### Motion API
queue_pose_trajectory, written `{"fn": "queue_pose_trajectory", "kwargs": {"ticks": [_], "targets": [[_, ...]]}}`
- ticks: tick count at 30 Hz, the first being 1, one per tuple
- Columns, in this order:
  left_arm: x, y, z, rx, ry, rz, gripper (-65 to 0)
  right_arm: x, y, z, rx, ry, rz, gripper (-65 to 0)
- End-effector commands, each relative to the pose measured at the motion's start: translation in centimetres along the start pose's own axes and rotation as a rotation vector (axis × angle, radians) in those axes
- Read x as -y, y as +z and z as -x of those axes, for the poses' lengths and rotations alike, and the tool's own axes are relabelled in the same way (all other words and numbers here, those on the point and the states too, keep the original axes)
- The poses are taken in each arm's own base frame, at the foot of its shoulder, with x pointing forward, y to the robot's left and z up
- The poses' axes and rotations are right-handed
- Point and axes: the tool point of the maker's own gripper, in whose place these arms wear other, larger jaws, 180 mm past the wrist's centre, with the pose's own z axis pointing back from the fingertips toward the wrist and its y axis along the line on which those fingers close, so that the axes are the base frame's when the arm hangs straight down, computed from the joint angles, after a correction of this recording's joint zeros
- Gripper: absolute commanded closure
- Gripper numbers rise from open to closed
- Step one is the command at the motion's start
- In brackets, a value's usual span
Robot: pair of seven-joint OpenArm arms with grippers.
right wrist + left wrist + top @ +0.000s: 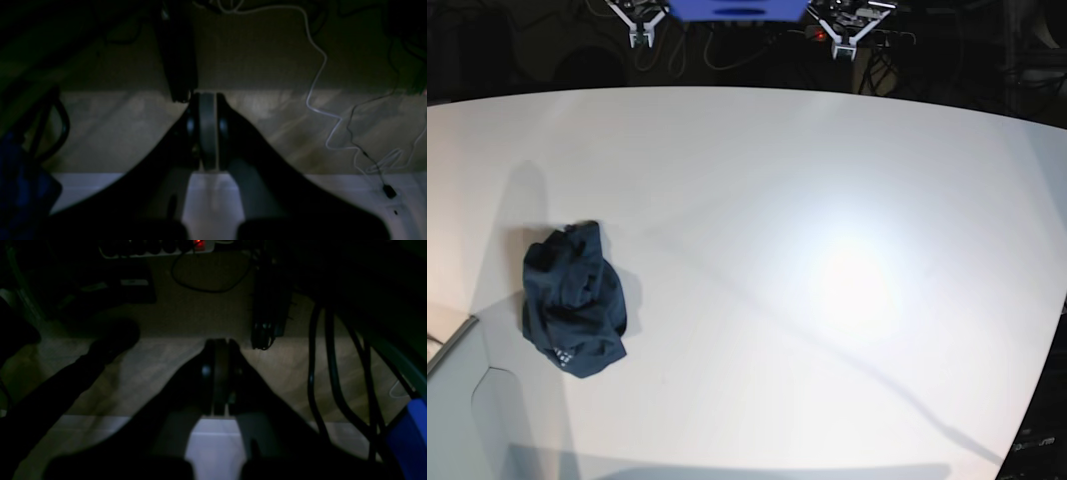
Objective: Layout the t-shirt on the table in an organized manner, then fold the t-shirt properly
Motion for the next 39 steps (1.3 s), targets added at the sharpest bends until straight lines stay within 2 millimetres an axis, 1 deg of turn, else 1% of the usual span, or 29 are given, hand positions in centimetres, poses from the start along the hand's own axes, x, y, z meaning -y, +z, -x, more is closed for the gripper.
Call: {"fn": "queue_pose_trajectory", "kwargs": {"ticks": [1,4,11,15,16,19,21,23,24,26,27,28,29,31,32,35,36,37,38,39], "targets": [[0.1,0.0,0.6,-0.010,-0.005,0.001,0.0,-0.2,0.0,0.6,-0.035,0.012,-0.014,0.0],[0.0,0.0,0.6,-0.010,-0.006,-0.001,0.0,-0.2,0.0,0.5,-0.077,0.014,-0.014,0.0],[-0.1,0.0,0.6,-0.010,-0.006,-0.003,0.0,-0.2,0.0,0.2,-0.072,0.011,-0.013,0.0],[-0.2,0.0,0.5,-0.008,-0.006,-0.004,0.0,-0.1,0.0,0.6,-0.074,0.008,-0.011,0.0],[-0.2,0.0,0.5,-0.008,-0.006,-0.004,0.0,-0.1,0.1,1.1,-0.075,0.014,-0.012,0.0],[-0.2,0.0,0.5,-0.008,-0.006,-0.004,0.0,-0.1,0.0,1.1,-0.054,0.016,-0.012,0.0],[-0.2,0.0,0.5,-0.008,-0.006,-0.004,0.0,0.1,0.0,1.0,-0.043,0.016,-0.009,0.0],[-0.2,0.0,0.5,-0.008,-0.006,-0.004,0.0,0.7,0.0,0.9,-0.033,0.017,0.000,0.0],[-0.2,0.0,0.5,-0.007,-0.006,-0.004,0.0,0.7,0.0,0.8,-0.027,0.017,0.000,0.0],[-0.2,0.0,-0.3,0.018,-0.006,-0.003,0.0,0.8,0.0,1.1,-0.029,0.017,0.002,0.0],[-0.2,0.1,0.0,0.024,-0.007,-0.002,0.0,0.9,0.1,1.6,-0.036,0.017,0.002,0.0],[0.0,0.1,0.4,0.030,-0.007,0.000,0.0,1.0,0.1,1.6,-0.035,0.018,0.004,0.0],[0.0,0.2,0.4,0.045,-0.007,0.001,0.0,1.0,0.1,1.6,-0.028,0.018,0.004,0.0],[-0.8,0.4,0.3,0.066,-0.010,-0.010,0.0,1.1,0.1,2.0,-0.018,0.018,0.006,0.0],[-1.0,0.5,0.4,0.074,-0.009,-0.012,0.0,1.5,0.2,2.0,-0.002,0.019,0.012,0.0],[-1.4,0.8,1.5,0.082,-0.006,-0.017,0.0,1.8,0.5,2.3,0.035,0.018,0.016,0.0],[-1.4,0.9,2.0,0.082,-0.007,-0.017,0.0,2.2,0.7,2.3,0.050,0.019,0.023,0.0],[-1.9,1.0,2.4,0.082,-0.009,-0.025,0.0,2.4,0.9,2.9,0.052,0.020,0.025,0.0],[-2.7,1.2,2.8,0.088,-0.012,-0.036,0.0,2.4,1.1,3.1,0.063,0.021,0.026,0.0],[-3.0,1.5,3.1,0.098,-0.016,-0.040,0.0,2.5,1.4,3.3,0.077,0.022,0.027,0.0]]}}
